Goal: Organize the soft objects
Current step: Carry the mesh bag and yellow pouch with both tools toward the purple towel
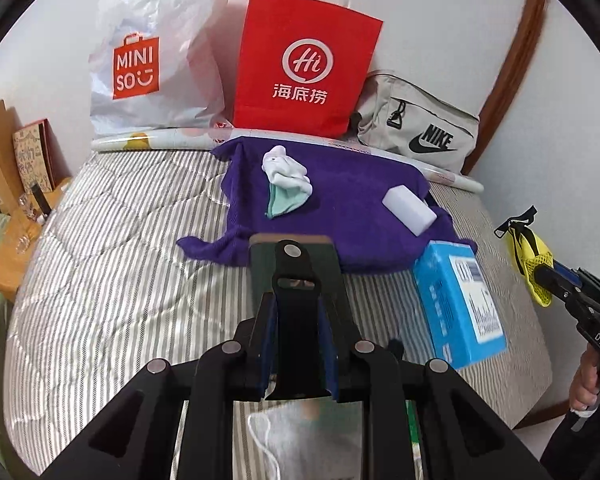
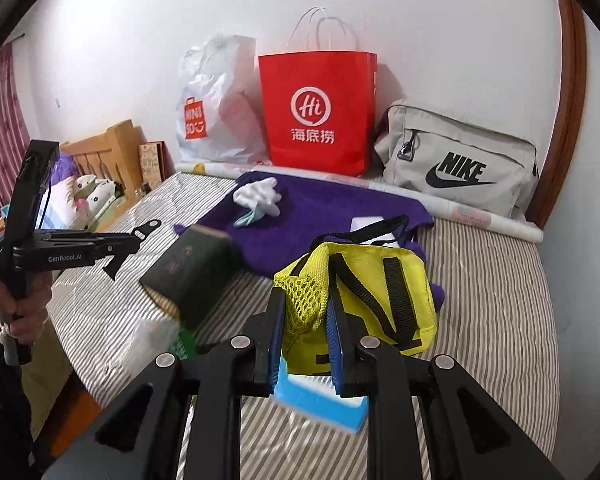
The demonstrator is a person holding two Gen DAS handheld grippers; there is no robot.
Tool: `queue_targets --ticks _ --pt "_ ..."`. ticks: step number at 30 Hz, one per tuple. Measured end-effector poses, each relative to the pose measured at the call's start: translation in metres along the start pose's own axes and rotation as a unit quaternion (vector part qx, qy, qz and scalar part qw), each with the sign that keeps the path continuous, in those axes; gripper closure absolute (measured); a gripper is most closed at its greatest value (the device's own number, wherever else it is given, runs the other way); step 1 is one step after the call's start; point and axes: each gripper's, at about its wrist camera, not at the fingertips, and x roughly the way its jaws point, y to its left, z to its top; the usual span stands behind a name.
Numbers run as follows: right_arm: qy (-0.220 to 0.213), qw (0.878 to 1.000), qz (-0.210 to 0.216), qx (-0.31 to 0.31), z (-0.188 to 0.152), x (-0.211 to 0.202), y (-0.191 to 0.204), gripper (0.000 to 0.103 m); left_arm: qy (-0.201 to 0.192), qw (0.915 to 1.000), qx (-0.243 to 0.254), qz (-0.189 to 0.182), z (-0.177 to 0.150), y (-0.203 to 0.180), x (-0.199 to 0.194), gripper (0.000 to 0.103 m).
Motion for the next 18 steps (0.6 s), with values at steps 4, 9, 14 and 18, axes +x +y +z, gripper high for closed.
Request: queue_targets --ticks 4,9,14,18 --pt "0.001 1.0 0.0 0.003 0.015 0.015 -0.005 0.083 0.006 0.9997 -0.019 -0.017 0.016 0.005 0.015 0.083" --pt "0.003 1.0 0.0 0.001 0.035 0.037 -0.013 0.083 0.005 0.9997 -0.018 -0.014 0.037 0.004 0.03 0.083" --pt "0.009 1.0 0.003 0.001 0.049 0.061 -0.02 0.083 0.013 0.9993 -0.03 -0.017 0.056 0.008 0.051 0.083" --pt "0.021 1.0 0.002 0.003 0.059 0.085 -0.028 0.083 0.02 0.9993 -0.031 -0.009 0.07 0.01 0.069 0.083"
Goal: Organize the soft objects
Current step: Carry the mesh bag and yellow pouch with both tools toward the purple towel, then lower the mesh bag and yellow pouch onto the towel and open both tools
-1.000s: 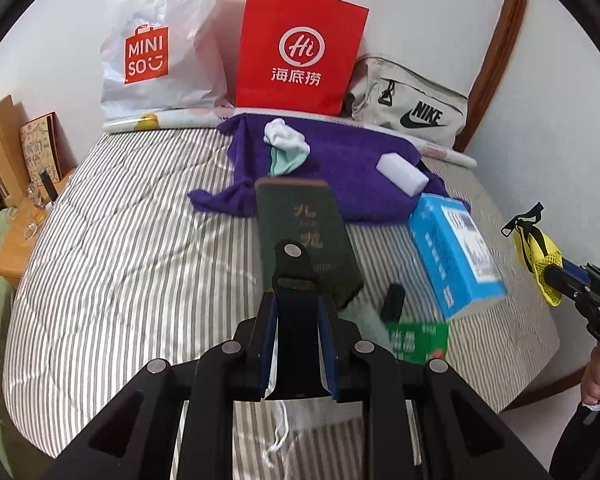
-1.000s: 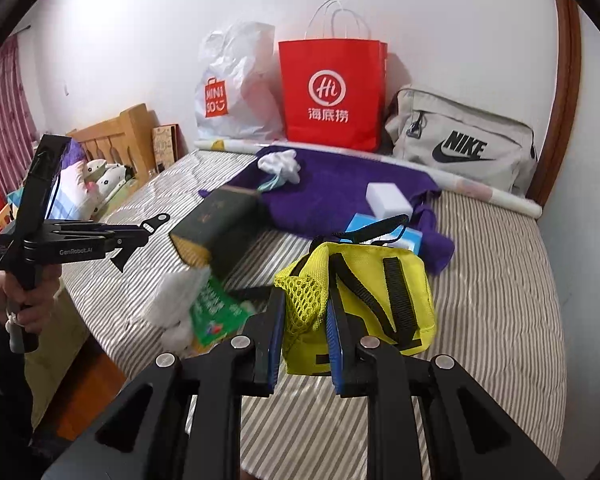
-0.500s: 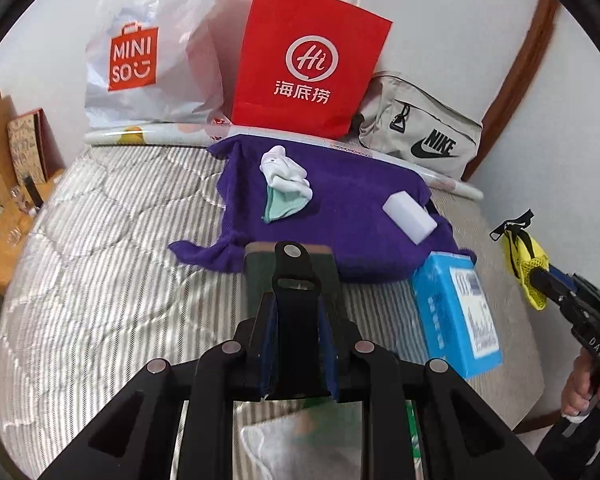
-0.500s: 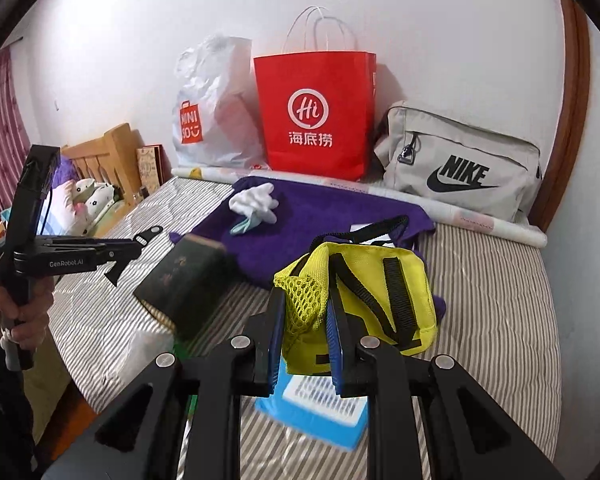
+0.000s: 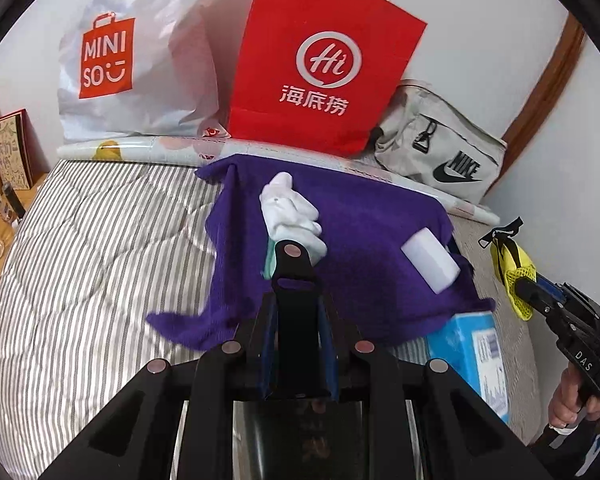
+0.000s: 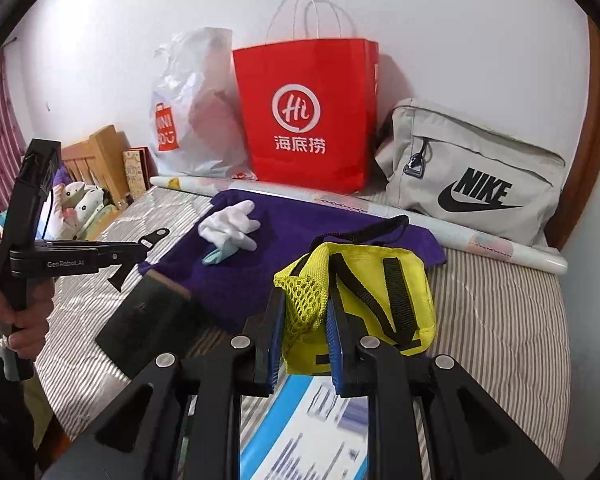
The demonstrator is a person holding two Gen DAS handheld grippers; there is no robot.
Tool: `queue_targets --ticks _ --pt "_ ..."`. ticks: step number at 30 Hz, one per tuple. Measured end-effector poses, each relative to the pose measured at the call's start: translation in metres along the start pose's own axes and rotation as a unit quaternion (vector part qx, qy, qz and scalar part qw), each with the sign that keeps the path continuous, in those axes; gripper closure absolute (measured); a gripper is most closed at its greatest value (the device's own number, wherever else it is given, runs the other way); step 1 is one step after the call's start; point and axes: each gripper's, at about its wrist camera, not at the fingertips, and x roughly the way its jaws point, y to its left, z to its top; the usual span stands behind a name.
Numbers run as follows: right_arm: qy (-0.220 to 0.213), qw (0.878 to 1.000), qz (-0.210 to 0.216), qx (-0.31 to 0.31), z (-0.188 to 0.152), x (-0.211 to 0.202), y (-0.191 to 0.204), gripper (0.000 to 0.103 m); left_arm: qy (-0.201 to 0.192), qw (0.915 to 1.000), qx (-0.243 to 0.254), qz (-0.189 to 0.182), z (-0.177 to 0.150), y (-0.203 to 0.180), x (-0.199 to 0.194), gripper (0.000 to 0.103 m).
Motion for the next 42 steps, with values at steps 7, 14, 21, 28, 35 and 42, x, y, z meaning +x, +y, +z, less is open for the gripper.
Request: queue_targets --ticks 7,14,21,28,35,42 --pt "0.023 1.0 0.001 -0.001 0.017 0.041 -0.013 0.083 0.022 0.9995 -0.021 0.01 0.017 0.013 0.029 0.083" --pt "0.032 0.999 -0.007 -0.018 0.03 0.065 -0.017 0.083 0.039 0.9984 -0.031 0.029 0.03 0.02 0.052 0.083" --pt "0.052 0.998 -0.009 -0.025 0.036 0.09 -0.023 0.083 0.058 0.9972 -0.029 0.038 0.035 0.023 0.078 0.083" --pt "0.077 0.996 -0.009 -0.036 0.033 0.116 -0.026 0.083 0.064 0.9969 -0.02 0.041 0.034 0.02 0.089 0.083" --pt "0.088 0.996 -0.004 -0.029 0.039 0.135 -0.032 0.082 0.07 0.9968 -0.019 0.034 0.037 0.02 0.098 0.083" --pt "0.098 0.995 0.009 -0.025 0.04 0.144 -0.035 0.082 0.078 0.9963 -0.025 0.025 0.038 0.023 0.103 0.083"
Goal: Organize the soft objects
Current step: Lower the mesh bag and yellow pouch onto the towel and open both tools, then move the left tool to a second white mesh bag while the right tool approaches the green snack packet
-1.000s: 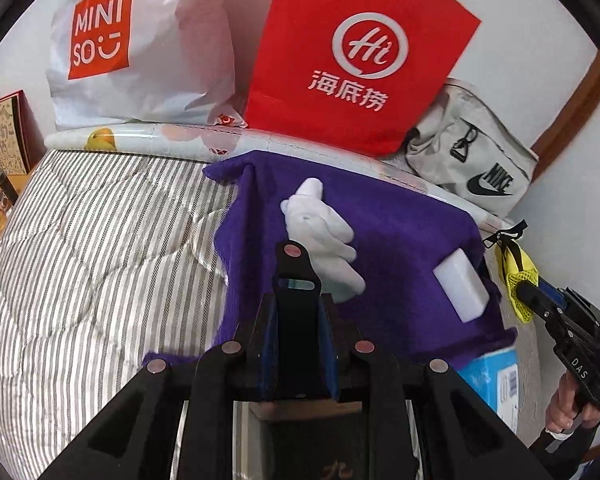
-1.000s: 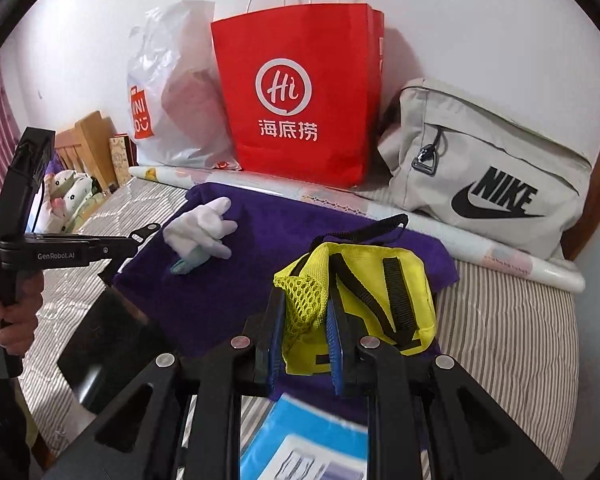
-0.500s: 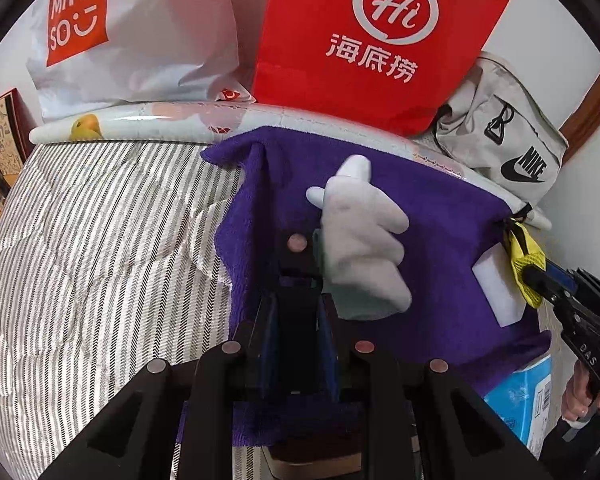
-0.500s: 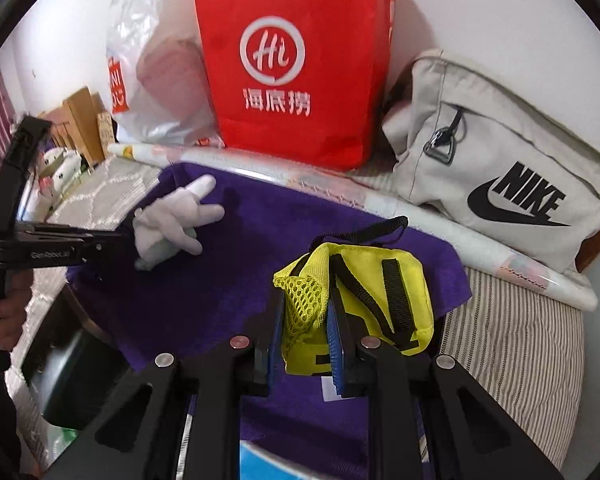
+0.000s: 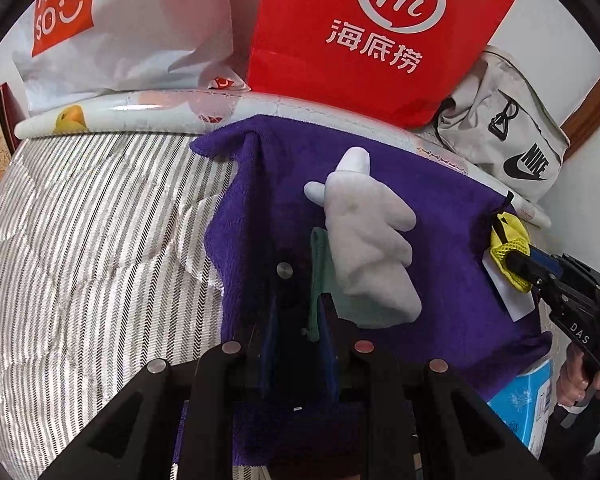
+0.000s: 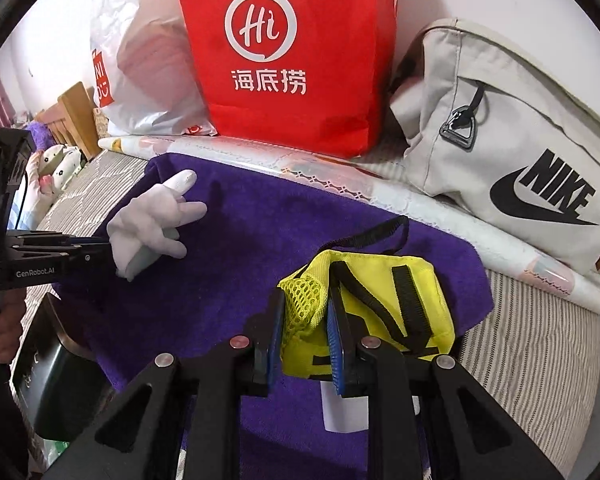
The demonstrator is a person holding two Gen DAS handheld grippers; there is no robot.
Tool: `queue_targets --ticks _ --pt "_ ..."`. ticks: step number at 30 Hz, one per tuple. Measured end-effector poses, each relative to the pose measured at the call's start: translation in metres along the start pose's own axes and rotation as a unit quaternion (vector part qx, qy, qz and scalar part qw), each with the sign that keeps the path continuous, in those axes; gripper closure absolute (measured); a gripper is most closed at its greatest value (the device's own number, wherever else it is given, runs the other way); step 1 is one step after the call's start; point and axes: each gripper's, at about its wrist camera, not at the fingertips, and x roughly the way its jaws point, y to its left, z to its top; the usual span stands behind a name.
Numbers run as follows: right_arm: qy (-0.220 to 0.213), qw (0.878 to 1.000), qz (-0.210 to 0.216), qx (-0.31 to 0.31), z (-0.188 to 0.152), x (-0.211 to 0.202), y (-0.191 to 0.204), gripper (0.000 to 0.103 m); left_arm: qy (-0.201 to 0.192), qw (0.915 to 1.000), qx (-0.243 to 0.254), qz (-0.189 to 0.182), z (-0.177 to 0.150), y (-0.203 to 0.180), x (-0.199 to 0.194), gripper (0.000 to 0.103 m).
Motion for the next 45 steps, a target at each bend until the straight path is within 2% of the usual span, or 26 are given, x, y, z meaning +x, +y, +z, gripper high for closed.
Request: queue_targets --ticks 5,7,9,10,18,21,25,27,32,34,39,45 --pt "0.004 1.0 0.004 0.0 0.0 0.002 0.001 0.079 0.001 0.9999 -0.001 -0.014 -0.002 -0.001 -0.005 0.083" --pt "0.002 1.0 0.0 -0.001 0.0 0.001 0.0 0.072 0.004 0.9999 0.0 -0.015 -0.002 -0.002 -0.007 0.082" --pt "-0.002 1.0 -0.003 0.004 0.0 -0.003 -0.001 0.053 0.004 0.9999 0.002 -0.014 -0.003 -0.002 -0.009 0.082" --pt "-0.005 1.0 -0.001 0.005 0.0 -0.005 -0.001 0.051 0.005 0.9999 0.002 -0.013 -0.004 -0.003 -0.011 0.082" --pt "-0.023 1.0 -0.003 0.009 -0.009 -0.041 0.005 0.047 -0.007 0.9999 0.006 -0.011 -0.014 -0.006 -0.041 0.077" --pt "-0.034 0.999 -0.009 0.014 -0.017 -0.061 0.009 0.041 -0.024 0.9997 0.009 -0.003 -0.024 -0.009 -0.061 0.077" --pt "-0.057 0.998 -0.016 0.017 -0.032 -0.092 0.021 0.038 -0.038 0.9989 0.026 0.005 -0.044 -0.014 -0.09 0.077" --pt "-0.066 0.998 -0.013 0.02 -0.041 -0.108 0.028 0.036 -0.048 0.998 0.037 0.018 -0.058 -0.017 -0.106 0.077" --pt "-0.089 0.995 0.007 0.037 -0.071 -0.146 0.048 0.033 -0.068 0.9968 0.038 0.017 -0.092 -0.015 -0.137 0.076" --pt "-0.089 0.995 0.014 0.045 -0.083 -0.155 0.055 0.032 -0.071 0.9968 0.035 0.012 -0.108 -0.012 -0.146 0.069" --pt "-0.075 0.996 0.025 0.048 -0.116 -0.171 0.075 0.031 -0.064 0.9969 0.043 0.017 -0.15 -0.009 -0.153 0.067" --pt "-0.069 0.997 0.006 0.033 -0.153 -0.184 0.099 0.031 -0.036 0.9985 0.008 -0.04 -0.197 0.002 -0.14 0.062"
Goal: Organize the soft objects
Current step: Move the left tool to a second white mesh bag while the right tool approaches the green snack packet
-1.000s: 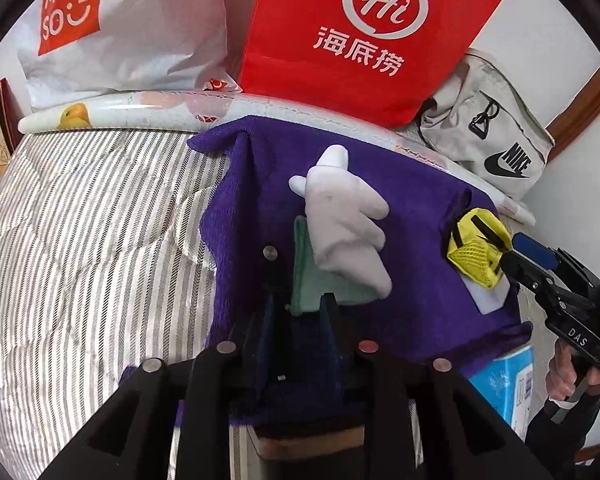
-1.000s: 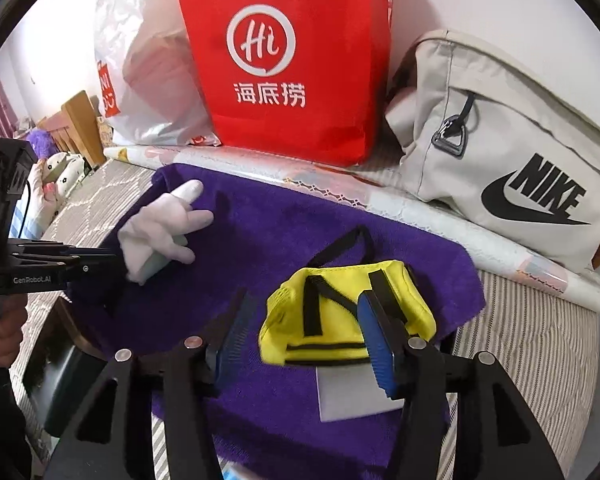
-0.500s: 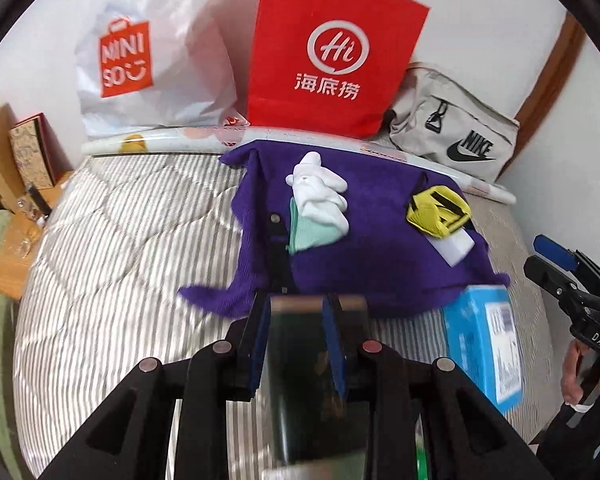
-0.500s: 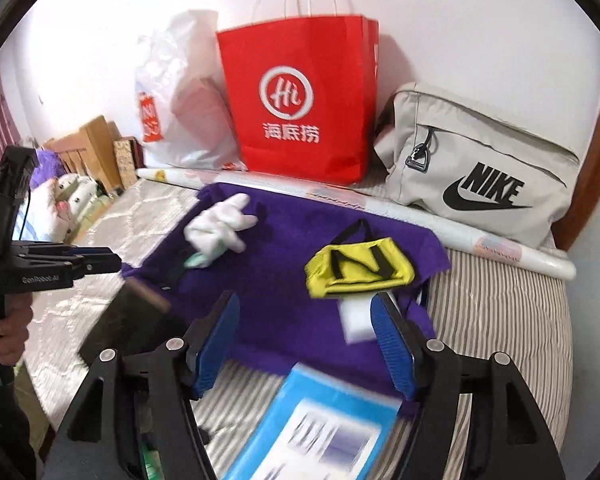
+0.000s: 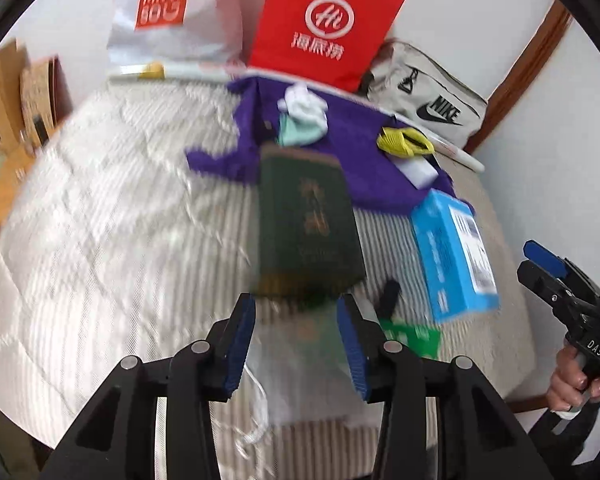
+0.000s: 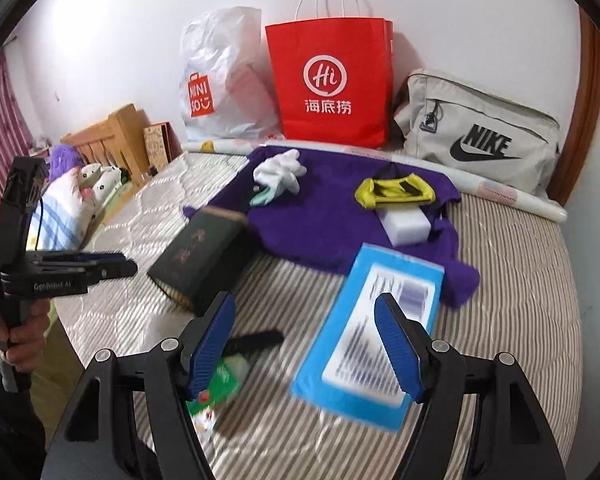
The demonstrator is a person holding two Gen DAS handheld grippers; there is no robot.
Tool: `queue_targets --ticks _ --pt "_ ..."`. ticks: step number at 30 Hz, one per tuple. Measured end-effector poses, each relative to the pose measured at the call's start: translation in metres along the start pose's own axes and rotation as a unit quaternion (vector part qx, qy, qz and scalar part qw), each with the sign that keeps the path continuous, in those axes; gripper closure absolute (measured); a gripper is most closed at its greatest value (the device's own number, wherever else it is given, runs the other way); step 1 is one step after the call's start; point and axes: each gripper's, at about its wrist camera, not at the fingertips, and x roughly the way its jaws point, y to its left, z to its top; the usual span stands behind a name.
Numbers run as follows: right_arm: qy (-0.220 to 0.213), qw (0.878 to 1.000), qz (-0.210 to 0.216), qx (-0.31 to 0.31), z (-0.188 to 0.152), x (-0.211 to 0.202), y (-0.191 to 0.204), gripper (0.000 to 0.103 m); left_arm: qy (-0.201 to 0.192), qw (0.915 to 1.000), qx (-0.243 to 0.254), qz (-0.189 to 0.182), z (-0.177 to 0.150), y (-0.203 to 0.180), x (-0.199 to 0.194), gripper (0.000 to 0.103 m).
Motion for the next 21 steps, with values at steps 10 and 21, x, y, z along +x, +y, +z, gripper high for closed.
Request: queue_targets --ticks 10,21 --pt "-0.006 1.0 0.002 0.011 -0.054 -0.022 0.007 0.031 0.038 0.9966 -0.057 -0.045 -0.052 0.016 0.039 0.048" --pt "0.006 1.0 0.012 0.025 -0.088 -0.027 0.005 0.031 0.037 0.9943 -0.063 -0.078 -0.052 0.0 0.049 0.027"
